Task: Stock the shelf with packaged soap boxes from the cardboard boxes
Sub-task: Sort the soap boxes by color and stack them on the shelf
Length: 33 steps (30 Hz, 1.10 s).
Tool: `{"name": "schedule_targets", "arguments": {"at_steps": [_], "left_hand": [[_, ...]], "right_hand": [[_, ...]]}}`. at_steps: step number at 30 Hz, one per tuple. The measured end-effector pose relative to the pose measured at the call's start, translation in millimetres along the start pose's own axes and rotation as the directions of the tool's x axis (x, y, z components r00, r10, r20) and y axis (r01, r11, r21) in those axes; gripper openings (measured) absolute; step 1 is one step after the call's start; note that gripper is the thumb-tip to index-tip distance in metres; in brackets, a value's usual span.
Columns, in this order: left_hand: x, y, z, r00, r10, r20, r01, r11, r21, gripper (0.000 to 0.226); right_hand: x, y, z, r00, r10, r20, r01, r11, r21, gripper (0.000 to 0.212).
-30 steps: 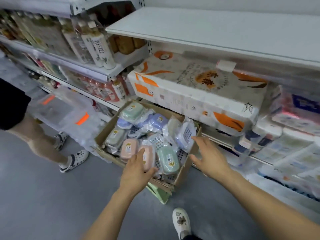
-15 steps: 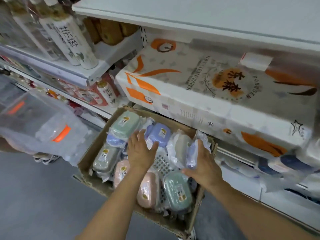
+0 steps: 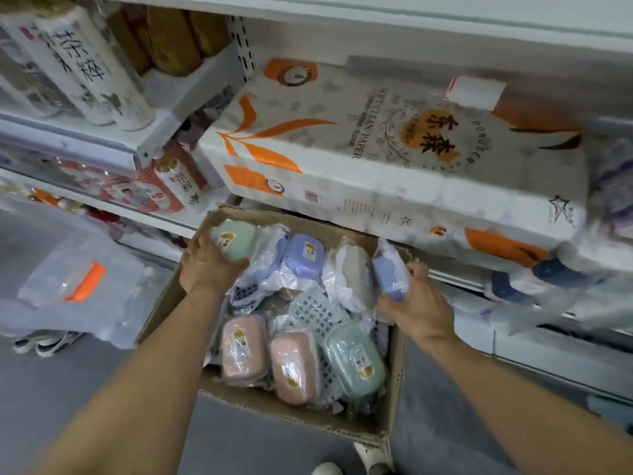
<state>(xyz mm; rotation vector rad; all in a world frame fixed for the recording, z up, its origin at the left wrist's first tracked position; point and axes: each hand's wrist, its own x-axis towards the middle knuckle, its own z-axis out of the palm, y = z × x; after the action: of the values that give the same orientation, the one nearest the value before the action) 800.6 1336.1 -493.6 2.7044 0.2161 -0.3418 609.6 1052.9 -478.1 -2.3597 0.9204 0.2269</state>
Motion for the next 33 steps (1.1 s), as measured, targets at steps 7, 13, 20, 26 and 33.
{"name": "schedule_targets", "arguments": {"at_steps": [7, 13, 20, 26, 33], "left_hand": [[-127.4, 28.1, -29.9, 0.984, 0.175, 0.021, -0.161, 0.940, -0.301, 0.099], [-210.3, 71.9, -24.8, 0.912, 0.394, 0.118, -0.325, 0.865, -0.382, 0.091], [-288.8, 154.4, -4.1, 0.789, 0.586, 0.184, -0.481, 0.775, -0.409, 0.085], [-388.1, 253.3, 48.0, 0.652, 0.730, 0.205, -0.609, 0.665, -0.431, 0.074], [-547.0, 366.2, 160.5, 0.563, 0.763, 0.316, -0.576, 0.637, -0.512, 0.080]], "right_hand": [[-58.7, 1.8, -52.8, 0.984, 0.103, -0.142, -0.039, 0.917, 0.396, 0.045], [-106.5, 31.7, -102.8, 0.963, 0.186, -0.196, -0.009, 0.748, 0.664, 0.030], [-157.0, 122.6, -180.8, 0.933, 0.280, -0.226, -0.009, 0.647, 0.763, 0.022], [-203.1, 250.8, -252.5, 0.835, 0.450, -0.315, -0.023, 0.602, 0.798, 0.043], [-251.6, 452.8, -340.8, 0.734, 0.581, -0.352, -0.052, 0.564, 0.824, 0.036]]}}
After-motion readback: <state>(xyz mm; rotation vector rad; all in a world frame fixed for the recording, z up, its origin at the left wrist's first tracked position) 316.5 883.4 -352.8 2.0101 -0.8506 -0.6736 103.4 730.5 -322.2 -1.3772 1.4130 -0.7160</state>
